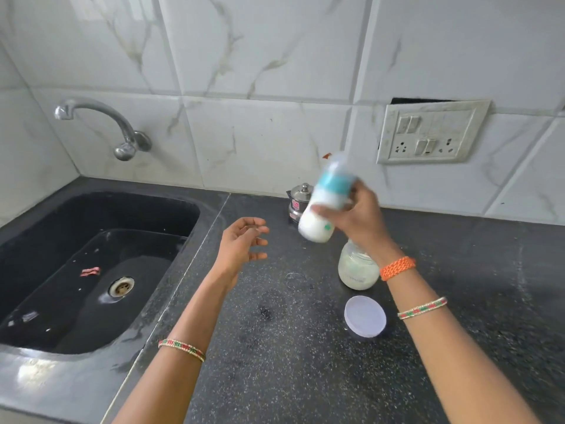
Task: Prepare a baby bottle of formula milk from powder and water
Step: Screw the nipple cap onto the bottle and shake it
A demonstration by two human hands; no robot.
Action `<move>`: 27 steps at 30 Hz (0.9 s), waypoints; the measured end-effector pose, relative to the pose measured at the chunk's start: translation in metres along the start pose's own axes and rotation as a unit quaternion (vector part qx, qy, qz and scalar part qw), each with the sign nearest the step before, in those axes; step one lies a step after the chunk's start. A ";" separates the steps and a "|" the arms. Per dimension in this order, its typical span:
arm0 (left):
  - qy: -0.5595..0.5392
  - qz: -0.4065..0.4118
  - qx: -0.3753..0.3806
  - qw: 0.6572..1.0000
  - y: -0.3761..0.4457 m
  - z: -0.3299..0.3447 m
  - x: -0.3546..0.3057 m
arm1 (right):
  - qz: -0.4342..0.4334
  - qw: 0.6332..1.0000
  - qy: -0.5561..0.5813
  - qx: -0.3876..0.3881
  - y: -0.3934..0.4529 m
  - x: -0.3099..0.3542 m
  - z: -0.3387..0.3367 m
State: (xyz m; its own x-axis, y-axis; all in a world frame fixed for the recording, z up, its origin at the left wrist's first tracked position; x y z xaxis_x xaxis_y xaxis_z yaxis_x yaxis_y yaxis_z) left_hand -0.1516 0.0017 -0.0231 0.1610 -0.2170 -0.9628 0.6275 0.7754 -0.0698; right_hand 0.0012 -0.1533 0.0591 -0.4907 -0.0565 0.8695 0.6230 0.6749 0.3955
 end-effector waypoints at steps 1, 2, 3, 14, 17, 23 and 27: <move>-0.005 0.000 -0.002 1.000 0.000 -0.001 0.000 | 0.008 0.996 0.069 -0.063 0.001 -0.003 -0.006; -0.005 -0.002 -0.001 1.000 -0.001 -0.002 0.000 | 0.021 0.993 0.096 -0.071 0.001 -0.004 -0.007; -0.002 -0.003 0.002 1.000 -0.002 -0.003 -0.001 | 0.038 0.995 0.094 -0.023 -0.001 -0.003 -0.001; 0.018 -0.004 0.012 1.000 -0.003 -0.011 -0.003 | 0.145 0.968 0.192 0.068 -0.017 -0.039 0.017; -0.003 0.005 -0.004 1.000 -0.003 -0.017 -0.005 | 0.141 0.937 0.316 -0.044 -0.012 -0.040 0.009; 0.017 -0.021 0.031 0.999 -0.006 -0.010 -0.001 | 0.019 0.973 -0.011 0.232 -0.024 -0.020 0.035; 0.012 -0.029 0.035 0.999 -0.009 -0.010 0.004 | 0.051 0.992 0.116 0.006 -0.010 -0.016 0.027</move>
State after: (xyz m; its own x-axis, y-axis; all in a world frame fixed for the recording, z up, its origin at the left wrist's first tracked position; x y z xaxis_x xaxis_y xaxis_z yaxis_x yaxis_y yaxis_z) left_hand -0.1643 -0.0003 -0.0285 0.1048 -0.2458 -0.9636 0.6869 0.7186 -0.1086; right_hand -0.0133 -0.1393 0.0333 -0.2716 -0.1536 0.9501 0.6548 0.6939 0.2994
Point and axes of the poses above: each hand's wrist, its own y-axis towards the middle knuckle, its own z-axis out of the palm, x = y × z, the point moved 4 cm from there along y, towards the middle knuckle, and after that the axes turned 9 degrees about -y, right-handed, at the moved point
